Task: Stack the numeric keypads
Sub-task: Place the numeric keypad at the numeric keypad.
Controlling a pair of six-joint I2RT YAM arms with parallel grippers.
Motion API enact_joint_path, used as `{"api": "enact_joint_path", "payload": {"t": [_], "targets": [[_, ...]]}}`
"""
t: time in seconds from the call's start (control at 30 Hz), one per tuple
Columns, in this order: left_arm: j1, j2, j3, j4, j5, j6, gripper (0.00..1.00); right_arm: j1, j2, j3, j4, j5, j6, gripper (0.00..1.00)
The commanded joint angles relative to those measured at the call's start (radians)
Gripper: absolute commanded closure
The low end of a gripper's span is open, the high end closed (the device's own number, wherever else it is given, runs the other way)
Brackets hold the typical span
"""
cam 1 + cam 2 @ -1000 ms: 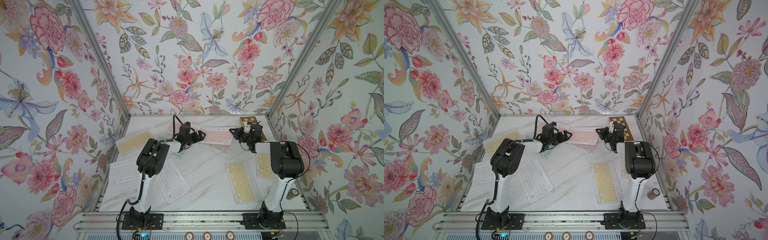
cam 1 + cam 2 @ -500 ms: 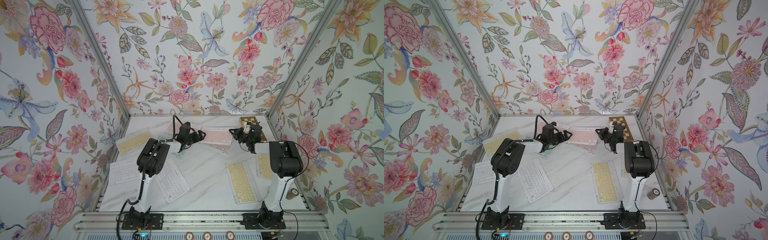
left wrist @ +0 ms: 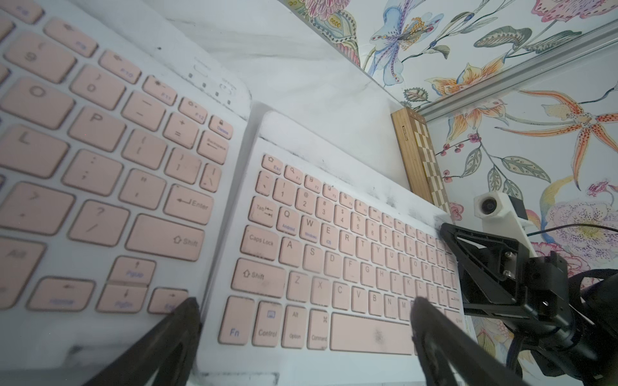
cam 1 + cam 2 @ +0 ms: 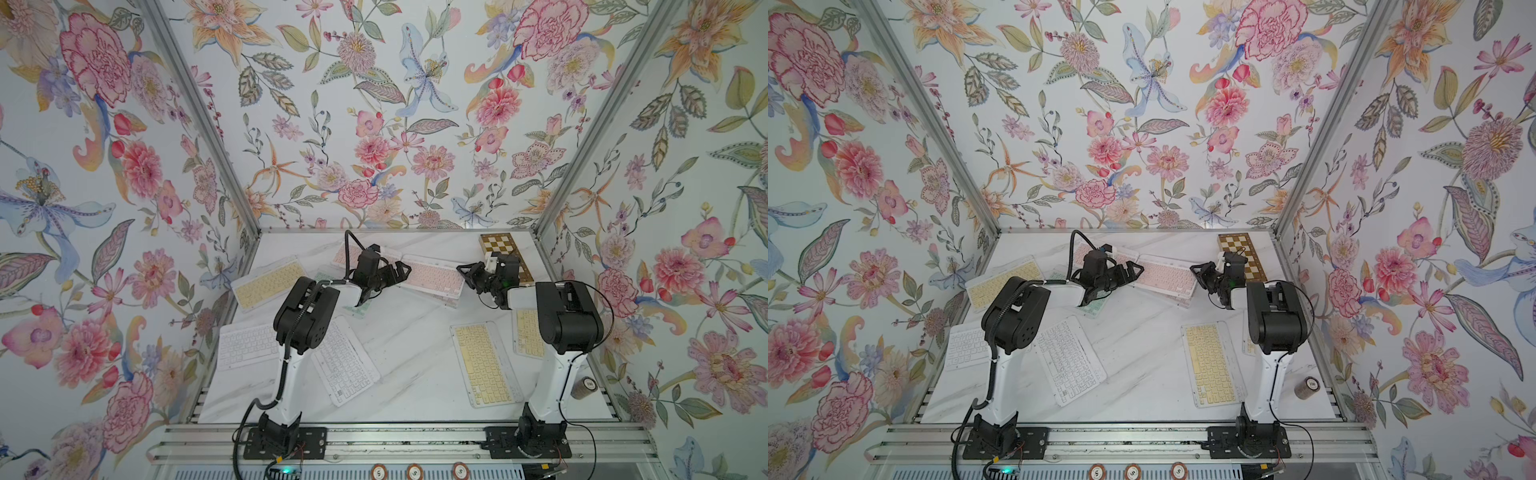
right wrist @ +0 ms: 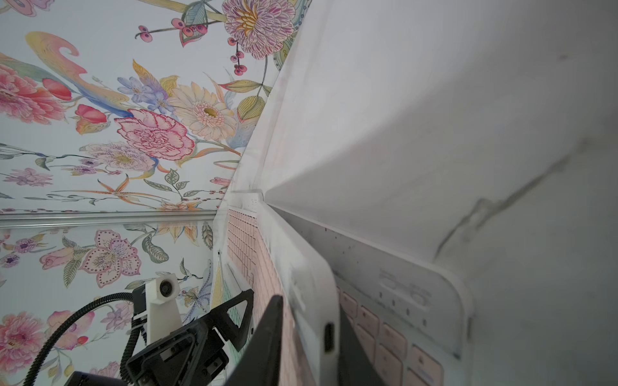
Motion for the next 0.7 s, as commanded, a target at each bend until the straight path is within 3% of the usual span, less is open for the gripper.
{"api": "enact_joint_path", "payload": {"t": [0.0, 0.4, 0.67], "targets": [[0.008, 0.006, -0.028, -0.012, 0.022, -0.009, 0.01, 0.004, 0.003, -0.003, -0.038, 0.014, -0.049, 0.71], [0.008, 0.003, -0.052, -0.001, 0.022, -0.011, 0.01, 0.007, -0.021, 0.041, -0.21, 0.084, -0.162, 0.55], [0.007, 0.001, -0.061, 0.001, 0.024, -0.009, 0.01, 0.014, -0.043, 0.048, -0.268, 0.137, -0.212, 0.5]]}}
